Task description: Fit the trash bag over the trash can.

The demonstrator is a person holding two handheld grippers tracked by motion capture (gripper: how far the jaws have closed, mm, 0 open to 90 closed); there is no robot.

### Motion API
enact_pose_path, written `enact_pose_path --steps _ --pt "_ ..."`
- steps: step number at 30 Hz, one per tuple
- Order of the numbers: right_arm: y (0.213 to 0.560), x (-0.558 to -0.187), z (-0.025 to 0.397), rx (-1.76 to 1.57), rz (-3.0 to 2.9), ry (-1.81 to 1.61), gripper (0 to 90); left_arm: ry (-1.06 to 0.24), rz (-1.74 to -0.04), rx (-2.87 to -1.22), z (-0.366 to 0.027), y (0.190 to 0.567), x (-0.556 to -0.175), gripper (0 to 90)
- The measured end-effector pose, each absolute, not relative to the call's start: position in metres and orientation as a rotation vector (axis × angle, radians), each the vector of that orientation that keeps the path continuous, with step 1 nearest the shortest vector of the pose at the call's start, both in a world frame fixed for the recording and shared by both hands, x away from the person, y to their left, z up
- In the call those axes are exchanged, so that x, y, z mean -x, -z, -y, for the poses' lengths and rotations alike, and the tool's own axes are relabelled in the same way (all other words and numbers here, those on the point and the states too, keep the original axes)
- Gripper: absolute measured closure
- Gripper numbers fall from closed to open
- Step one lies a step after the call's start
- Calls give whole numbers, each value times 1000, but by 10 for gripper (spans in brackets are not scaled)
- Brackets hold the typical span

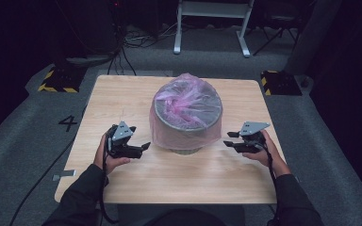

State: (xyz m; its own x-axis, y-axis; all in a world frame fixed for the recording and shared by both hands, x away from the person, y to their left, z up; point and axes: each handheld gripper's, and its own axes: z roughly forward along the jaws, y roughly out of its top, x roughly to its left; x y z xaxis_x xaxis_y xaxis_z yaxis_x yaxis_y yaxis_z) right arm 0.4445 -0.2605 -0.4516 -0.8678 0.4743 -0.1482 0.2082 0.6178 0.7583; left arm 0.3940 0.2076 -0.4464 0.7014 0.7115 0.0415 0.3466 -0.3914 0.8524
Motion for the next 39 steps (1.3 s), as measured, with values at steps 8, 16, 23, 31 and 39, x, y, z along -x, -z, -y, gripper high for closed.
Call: enact_pose_path --steps 8,16,23,31,39 --pt "435 -437 296 -752 -2400 -1317 259 -477 -905 -2129 -222 474 -388 163" --pt "400 -428 289 -708 -2309 -1403 229 -399 -917 -2200 -223 491 -389 170" --pt "367 -425 265 -638 -2267 -1417 231 -379 -929 -2233 -220 499 -391 184" --pt "333 -430 237 -576 -2245 -1429 243 -372 -924 -2211 -222 502 -394 151" --pt "316 -437 216 -529 -2242 -1407 242 -366 -911 -2206 -224 504 -397 120"
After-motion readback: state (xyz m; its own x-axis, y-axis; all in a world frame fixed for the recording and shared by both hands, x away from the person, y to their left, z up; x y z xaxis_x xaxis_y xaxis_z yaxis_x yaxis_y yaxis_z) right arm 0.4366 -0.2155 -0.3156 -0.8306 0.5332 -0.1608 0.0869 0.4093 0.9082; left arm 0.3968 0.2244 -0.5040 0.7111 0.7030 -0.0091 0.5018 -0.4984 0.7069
